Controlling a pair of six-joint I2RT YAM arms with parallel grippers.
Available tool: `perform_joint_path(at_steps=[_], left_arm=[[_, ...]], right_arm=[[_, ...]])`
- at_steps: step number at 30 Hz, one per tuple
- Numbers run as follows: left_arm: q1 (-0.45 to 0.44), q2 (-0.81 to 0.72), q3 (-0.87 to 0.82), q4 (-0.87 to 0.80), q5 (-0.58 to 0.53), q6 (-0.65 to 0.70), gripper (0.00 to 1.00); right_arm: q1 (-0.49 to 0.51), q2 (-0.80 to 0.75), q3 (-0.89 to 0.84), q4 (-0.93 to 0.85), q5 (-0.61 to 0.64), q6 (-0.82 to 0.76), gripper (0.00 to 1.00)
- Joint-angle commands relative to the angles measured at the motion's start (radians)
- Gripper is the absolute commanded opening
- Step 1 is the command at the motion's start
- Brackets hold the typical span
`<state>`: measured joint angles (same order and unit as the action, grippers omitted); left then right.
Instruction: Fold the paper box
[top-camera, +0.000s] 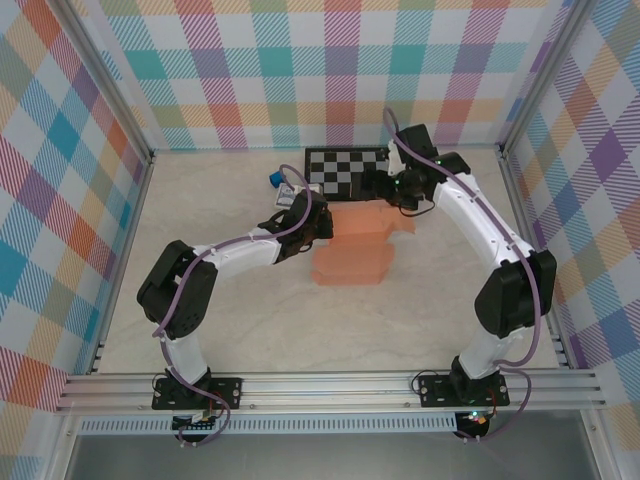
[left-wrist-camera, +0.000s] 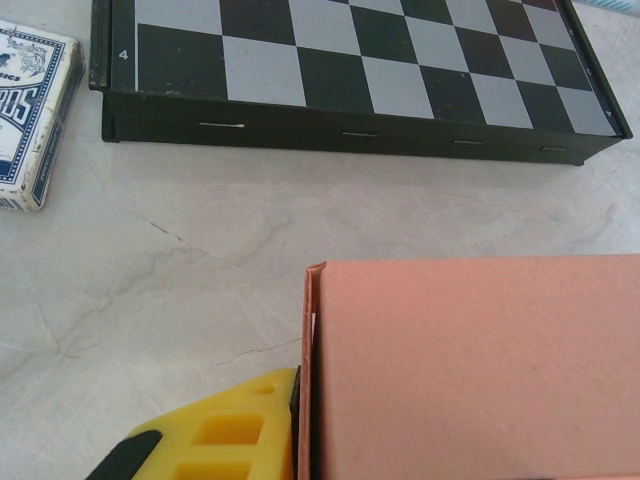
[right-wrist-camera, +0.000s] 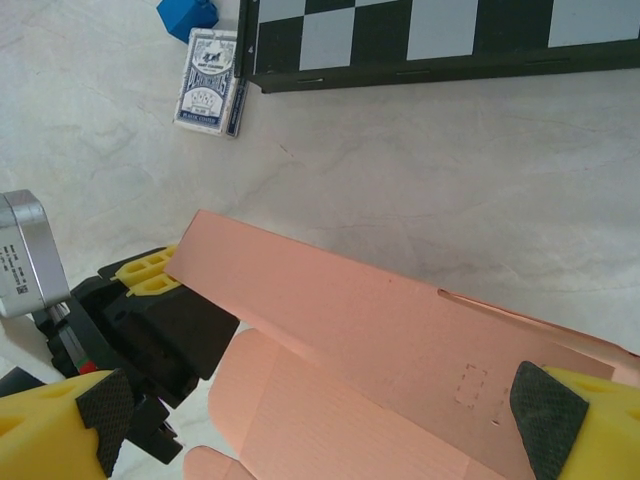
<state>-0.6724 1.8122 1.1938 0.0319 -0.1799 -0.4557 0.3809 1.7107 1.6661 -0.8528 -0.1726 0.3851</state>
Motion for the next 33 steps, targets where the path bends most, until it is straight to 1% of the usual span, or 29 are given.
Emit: perform_joint_path(at_steps=[1, 9, 17, 26, 29, 33], left_arm=[[-0.004, -0.027, 0.000, 0.025, -0.016, 0.000, 0.16], [-0.004, -0.026, 0.001, 0.044, 0.001, -0.001, 0.16], [-0.005, -0.031, -0.007, 0.059, 0.017, 0.003, 0.16], [-0.005, -0.023, -0.003, 0.077, 0.043, -0.006, 0.16], [-0.004, -0.021, -0.002, 0.073, 0.039, -0.012, 0.16], [-0.002, -0.018, 0.000, 0.060, 0.030, -0.012, 0.16]], right_arm=[[0.013, -0.041, -0.044, 0.003, -0.045, 0.034, 1.00], [0.013, -0.024, -0.122, 0.067, -0.097, 0.059, 1.00], [0.013, -0.005, -0.128, 0.155, -0.157, 0.050, 1.00], [0.016, 0.018, -0.138, 0.249, -0.244, 0.095, 1.00], [0.017, 0.004, -0.147, 0.254, -0.234, 0.095, 1.00], [0.013, -0.034, -0.133, 0.179, -0.177, 0.030, 1.00]])
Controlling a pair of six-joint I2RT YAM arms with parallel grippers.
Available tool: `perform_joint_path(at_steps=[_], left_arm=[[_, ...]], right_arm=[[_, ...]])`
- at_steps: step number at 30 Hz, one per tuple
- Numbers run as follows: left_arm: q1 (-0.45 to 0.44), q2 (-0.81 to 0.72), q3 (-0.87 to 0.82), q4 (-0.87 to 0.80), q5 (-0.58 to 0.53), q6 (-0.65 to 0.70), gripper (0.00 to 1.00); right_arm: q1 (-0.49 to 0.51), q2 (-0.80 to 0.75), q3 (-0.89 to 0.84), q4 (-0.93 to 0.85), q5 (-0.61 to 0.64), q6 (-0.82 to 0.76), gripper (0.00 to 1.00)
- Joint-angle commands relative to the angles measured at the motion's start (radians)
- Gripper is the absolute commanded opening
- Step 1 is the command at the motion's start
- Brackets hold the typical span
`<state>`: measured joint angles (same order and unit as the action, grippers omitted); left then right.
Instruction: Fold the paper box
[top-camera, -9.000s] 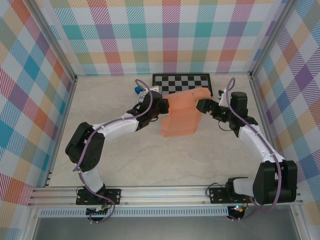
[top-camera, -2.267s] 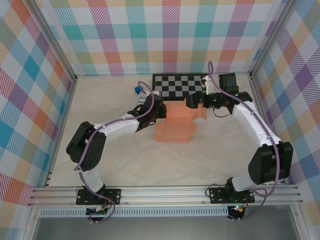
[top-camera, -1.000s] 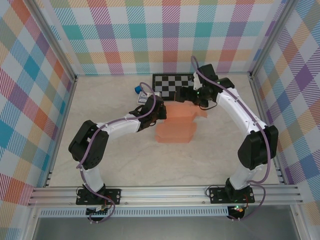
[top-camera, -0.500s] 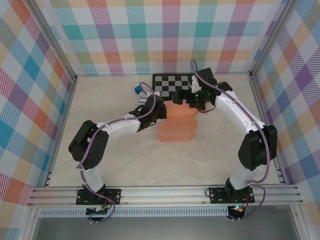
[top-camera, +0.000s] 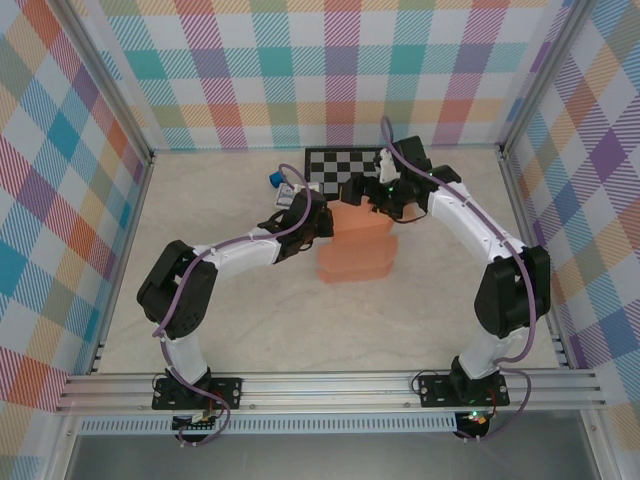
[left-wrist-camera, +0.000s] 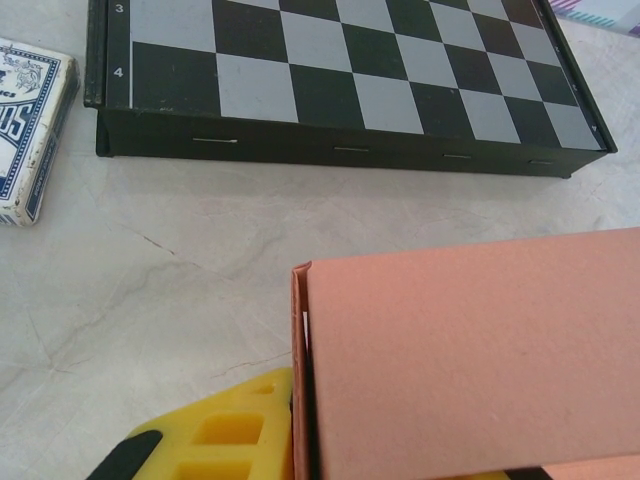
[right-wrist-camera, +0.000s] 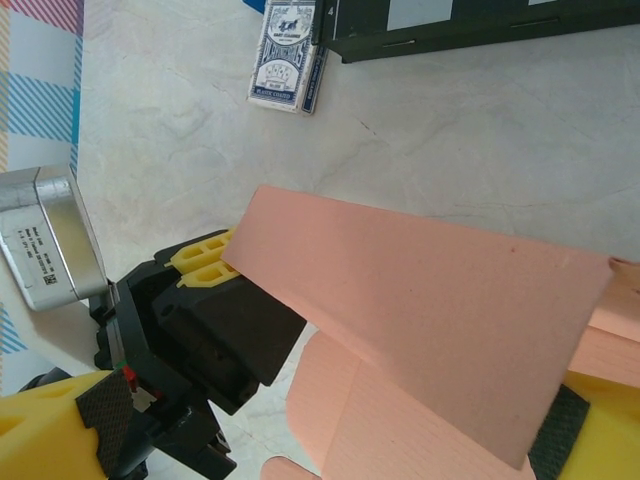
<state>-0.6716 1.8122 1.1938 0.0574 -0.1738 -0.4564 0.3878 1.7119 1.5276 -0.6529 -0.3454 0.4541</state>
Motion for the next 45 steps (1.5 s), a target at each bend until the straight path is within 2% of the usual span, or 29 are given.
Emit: perform_joint_path(at_steps=[1, 5, 10, 13, 14, 16, 19, 22, 25, 29, 32, 37, 38, 40, 43, 45], left_arm=[[-0.002, -0.019, 0.000, 0.033, 0.025, -0.014, 0.16], [0.008, -0.022, -0.001, 0.036, 0.045, -0.028, 0.16], [0.013, -0.029, 0.012, 0.028, 0.071, -0.027, 0.16], [0.013, -0.030, 0.016, 0.024, 0.083, -0.024, 0.16], [0.012, -0.033, 0.016, 0.025, 0.088, -0.024, 0.17], [0.012, -0.040, 0.016, 0.026, 0.098, -0.022, 0.16], [0.014, -0.055, 0.015, 0.024, 0.119, -0.028, 0.17], [0.017, -0.076, 0.015, 0.034, 0.171, -0.057, 0.17], [0.018, -0.097, 0.003, 0.077, 0.240, -0.083, 0.17], [0.022, -0.108, 0.005, 0.090, 0.304, -0.079, 0.17], [0.027, -0.109, -0.003, 0.089, 0.306, -0.079, 0.17], [0.029, -0.099, -0.002, 0.076, 0.296, -0.080, 0.20], [0.030, -0.096, 0.000, 0.073, 0.299, -0.077, 0.19], [0.032, -0.093, 0.000, 0.073, 0.307, -0.075, 0.19], [0.035, -0.098, -0.008, 0.073, 0.316, -0.071, 0.18], [0.035, -0.105, -0.014, 0.077, 0.324, -0.064, 0.16]], right_arm=[[-0.001, -0.050, 0.008, -0.041, -0.024, -0.076, 1.00], [-0.076, -0.135, -0.026, -0.069, -0.223, -0.135, 1.00], [-0.177, -0.277, -0.071, -0.097, -0.272, -0.219, 1.00], [-0.282, -0.340, -0.131, 0.005, -0.548, -0.233, 1.00], [-0.317, -0.355, -0.139, 0.014, -0.581, -0.239, 1.00], [-0.374, -0.380, -0.134, -0.019, -0.528, -0.292, 1.00], [-0.425, -0.413, -0.154, -0.050, -0.262, -0.380, 1.00], [-0.450, -0.421, -0.199, -0.028, -0.166, -0.436, 1.00], [-0.450, -0.420, -0.250, 0.013, -0.195, -0.430, 0.99], [-0.453, -0.426, -0.299, 0.036, -0.248, -0.450, 0.91], [-0.476, -0.436, -0.312, 0.050, -0.355, -0.451, 0.88], [-0.489, -0.449, -0.313, 0.109, -0.582, -0.391, 0.88], [-0.489, -0.452, -0.307, 0.111, -0.596, -0.377, 0.88], [-0.498, -0.482, -0.304, 0.099, -0.459, -0.337, 0.89], [-0.563, -0.512, -0.316, 0.087, -0.297, -0.280, 0.85], [-0.593, -0.495, -0.306, 0.042, -0.215, -0.274, 0.87]])
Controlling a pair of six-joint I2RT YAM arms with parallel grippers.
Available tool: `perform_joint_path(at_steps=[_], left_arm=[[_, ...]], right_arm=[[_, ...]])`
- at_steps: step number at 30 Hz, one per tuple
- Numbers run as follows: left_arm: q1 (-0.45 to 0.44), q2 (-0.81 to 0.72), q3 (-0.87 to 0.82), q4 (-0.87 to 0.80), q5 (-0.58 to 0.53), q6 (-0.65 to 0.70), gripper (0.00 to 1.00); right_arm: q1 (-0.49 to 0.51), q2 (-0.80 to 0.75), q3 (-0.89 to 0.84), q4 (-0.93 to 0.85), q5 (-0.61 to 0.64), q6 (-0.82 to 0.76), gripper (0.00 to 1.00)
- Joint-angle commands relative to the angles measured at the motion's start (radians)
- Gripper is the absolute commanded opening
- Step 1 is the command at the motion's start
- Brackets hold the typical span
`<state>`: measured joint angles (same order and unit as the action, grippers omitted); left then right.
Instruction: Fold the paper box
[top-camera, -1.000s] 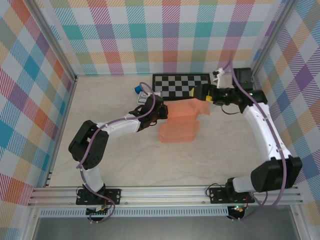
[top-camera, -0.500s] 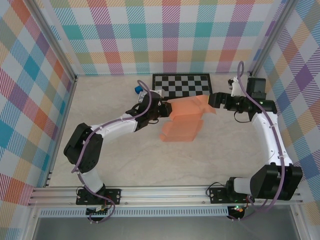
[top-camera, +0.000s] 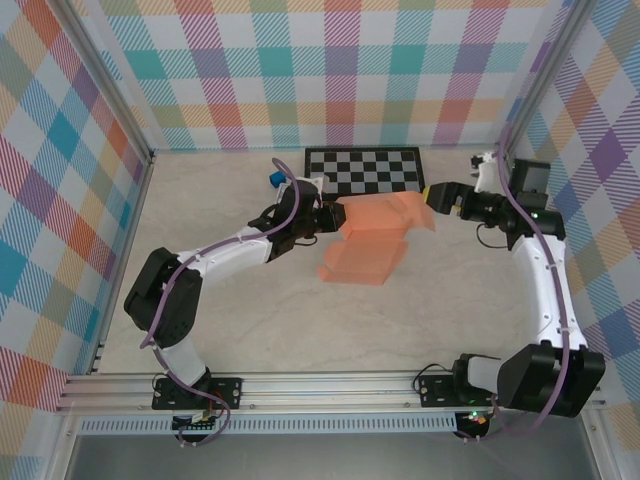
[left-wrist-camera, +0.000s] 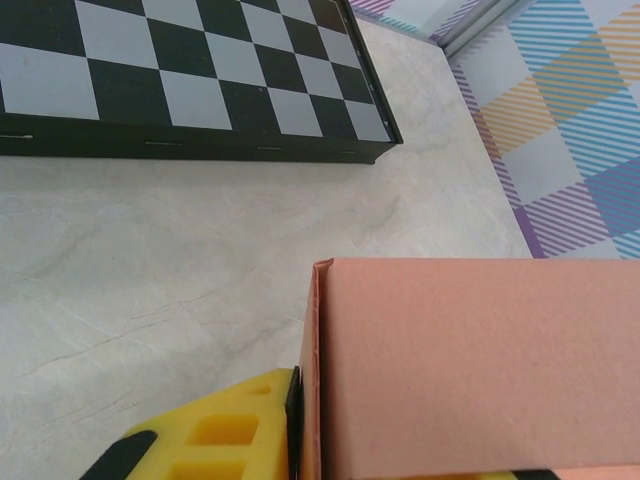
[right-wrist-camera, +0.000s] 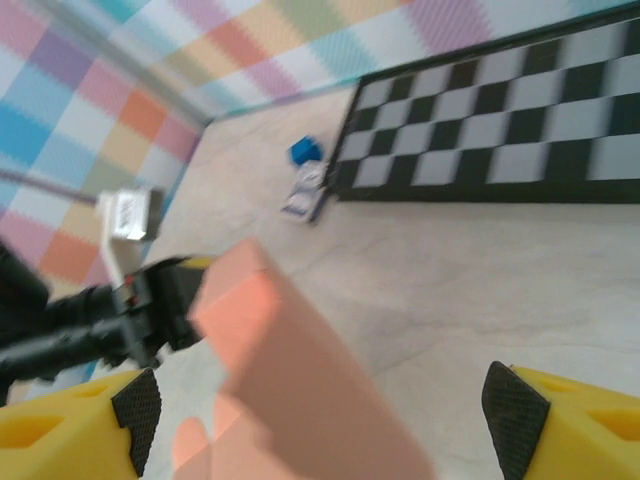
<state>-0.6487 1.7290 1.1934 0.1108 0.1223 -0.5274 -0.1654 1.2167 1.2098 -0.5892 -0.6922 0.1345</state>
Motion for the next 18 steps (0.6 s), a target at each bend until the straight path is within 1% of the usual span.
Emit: perform_joint_path(at_steps=[1, 5, 8, 10, 13, 18], left_arm=[[0.014, -0.024, -0.016, 0.026, 0.032, 0.011, 0.15], [0.018, -0.026, -0.014, 0.020, 0.043, 0.016, 0.14], [0.018, -0.026, -0.013, 0.017, 0.045, 0.018, 0.14], [0.018, -0.023, -0.009, 0.010, 0.045, 0.023, 0.14], [0.018, -0.014, -0.002, 0.007, 0.049, 0.024, 0.14], [0.018, -0.008, 0.004, 0.020, 0.056, 0.020, 0.14]], right_arm=[[-0.045, 0.013, 0.015, -0.047, 0.170, 0.042, 0.87], [-0.045, 0.056, -0.010, -0.075, 0.260, 0.032, 0.87], [-0.037, 0.089, -0.010, -0.093, 0.176, -0.041, 0.86], [-0.005, 0.099, 0.014, -0.126, 0.144, -0.102, 0.84], [0.006, 0.096, 0.042, -0.139, 0.008, -0.101, 0.85], [0.033, 0.126, 0.072, -0.183, -0.071, -0.148, 0.85]])
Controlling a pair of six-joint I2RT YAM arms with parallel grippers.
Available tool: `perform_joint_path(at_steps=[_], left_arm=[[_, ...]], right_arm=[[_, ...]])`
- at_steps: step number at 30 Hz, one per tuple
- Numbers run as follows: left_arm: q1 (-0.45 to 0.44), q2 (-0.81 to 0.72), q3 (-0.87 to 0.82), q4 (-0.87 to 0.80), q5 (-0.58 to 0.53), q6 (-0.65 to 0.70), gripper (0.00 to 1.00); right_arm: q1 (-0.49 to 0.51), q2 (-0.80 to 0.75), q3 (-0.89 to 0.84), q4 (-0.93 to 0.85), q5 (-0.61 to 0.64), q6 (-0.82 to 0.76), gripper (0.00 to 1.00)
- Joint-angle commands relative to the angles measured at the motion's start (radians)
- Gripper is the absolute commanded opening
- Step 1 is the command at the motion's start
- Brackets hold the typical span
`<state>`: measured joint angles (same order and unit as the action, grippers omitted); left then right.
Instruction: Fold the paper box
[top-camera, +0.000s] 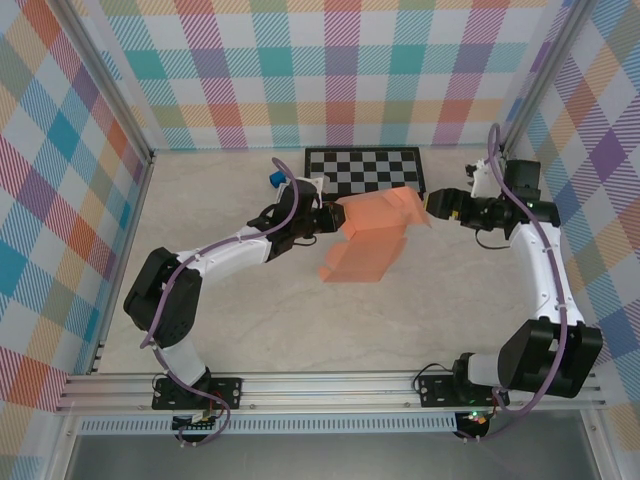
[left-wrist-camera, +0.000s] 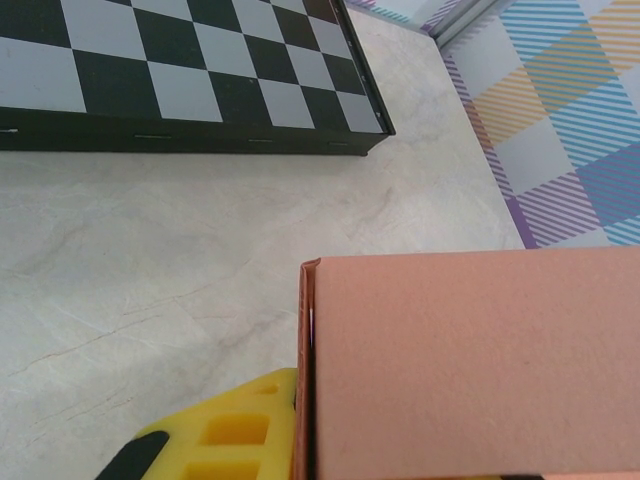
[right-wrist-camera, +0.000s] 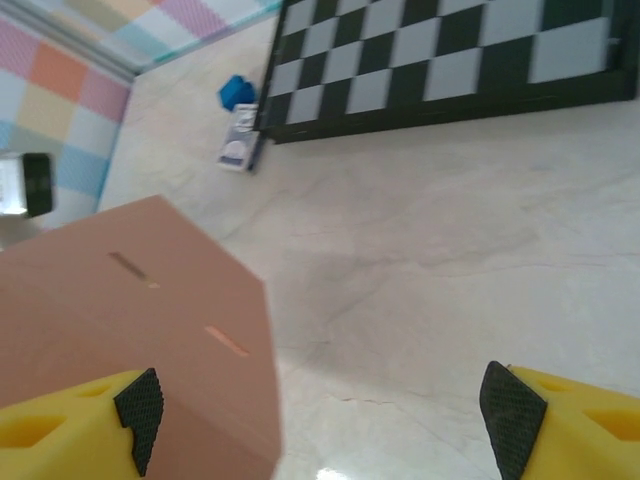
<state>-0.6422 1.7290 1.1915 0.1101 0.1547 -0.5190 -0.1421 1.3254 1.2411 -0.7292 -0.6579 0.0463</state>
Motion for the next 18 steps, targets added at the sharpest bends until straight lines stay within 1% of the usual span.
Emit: perform_joint_path(at_steps=[1, 8, 12, 18], left_arm=[[0.012, -0.008, 0.009, 0.021, 0.025, 0.011, 0.13], [0.012, -0.008, 0.016, 0.016, 0.029, 0.013, 0.13], [0.012, -0.005, 0.021, 0.011, 0.028, 0.014, 0.13], [0.012, 0.004, 0.034, 0.007, 0.031, 0.016, 0.13]], right_arm=[[0.014, 0.025, 0.045, -0.047, -0.122, -0.065, 0.84], [0.085, 0.066, 0.058, -0.048, -0.185, -0.086, 0.80], [0.126, 0.078, 0.044, -0.034, -0.187, -0.084, 0.74], [0.187, 0.074, 0.012, 0.012, -0.172, -0.085, 0.71]])
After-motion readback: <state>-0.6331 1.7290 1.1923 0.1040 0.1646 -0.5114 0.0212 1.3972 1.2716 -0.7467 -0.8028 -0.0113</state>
